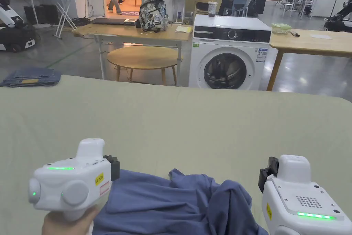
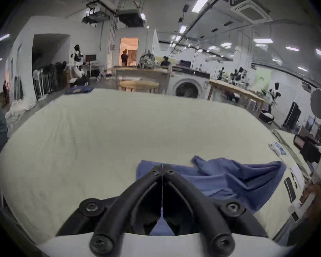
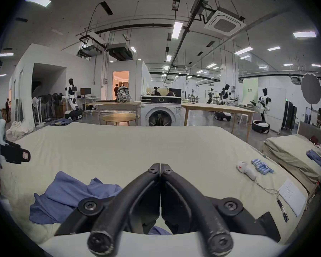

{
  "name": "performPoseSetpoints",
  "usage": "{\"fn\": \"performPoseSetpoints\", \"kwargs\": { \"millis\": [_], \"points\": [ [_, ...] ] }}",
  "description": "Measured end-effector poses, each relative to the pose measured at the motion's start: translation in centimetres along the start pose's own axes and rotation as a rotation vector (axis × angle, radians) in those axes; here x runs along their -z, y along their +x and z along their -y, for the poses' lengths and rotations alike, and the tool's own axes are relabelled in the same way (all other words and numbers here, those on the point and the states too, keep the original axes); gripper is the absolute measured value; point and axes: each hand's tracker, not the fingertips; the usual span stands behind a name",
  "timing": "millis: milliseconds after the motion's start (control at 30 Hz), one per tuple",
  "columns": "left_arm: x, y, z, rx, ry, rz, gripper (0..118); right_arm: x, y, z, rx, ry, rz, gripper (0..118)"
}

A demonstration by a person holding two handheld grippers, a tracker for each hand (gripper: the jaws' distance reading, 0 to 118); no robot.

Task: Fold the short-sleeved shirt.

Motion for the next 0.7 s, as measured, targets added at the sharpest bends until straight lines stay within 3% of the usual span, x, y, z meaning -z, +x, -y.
{"fn": "performPoseSetpoints", "kwargs": {
  "millis": [200, 233, 333, 433, 567, 700],
  "points": [
    [7.8, -2.4, -2.7, -0.049, -0.232, 0.04, 0, 1.2, -0.1, 0.3, -0.005, -0.019, -0.001, 0],
    [9.0, -2.9, -2.9, -0.067, -0.264, 0.039, 5, 1.4, 0.1, 0.5, -0.006, -0.023, 0.002, 0],
    [12.4, -2.6, -3.1, -0.058, -0.357, 0.011, 40, 2.0, 0.4, 1.0, -0.005, -0.038, 0.01, 0],
    [15.3, -2.3, -2.7, -0.045, -0.436, 0.0, 56, 2.7, 1.0, 1.6, -0.002, -0.061, 0.02, 0],
    [17.7, -1.4, -1.5, -0.034, -0.518, -0.077, 57, 3.5, 1.8, 2.6, -0.009, -0.097, 0.038, 0],
    [17.4, 0.8, -0.6, 0.094, -0.499, -0.105, 53, 4.0, 2.7, 3.4, -0.016, -0.127, 0.053, 0]
  ]
}}
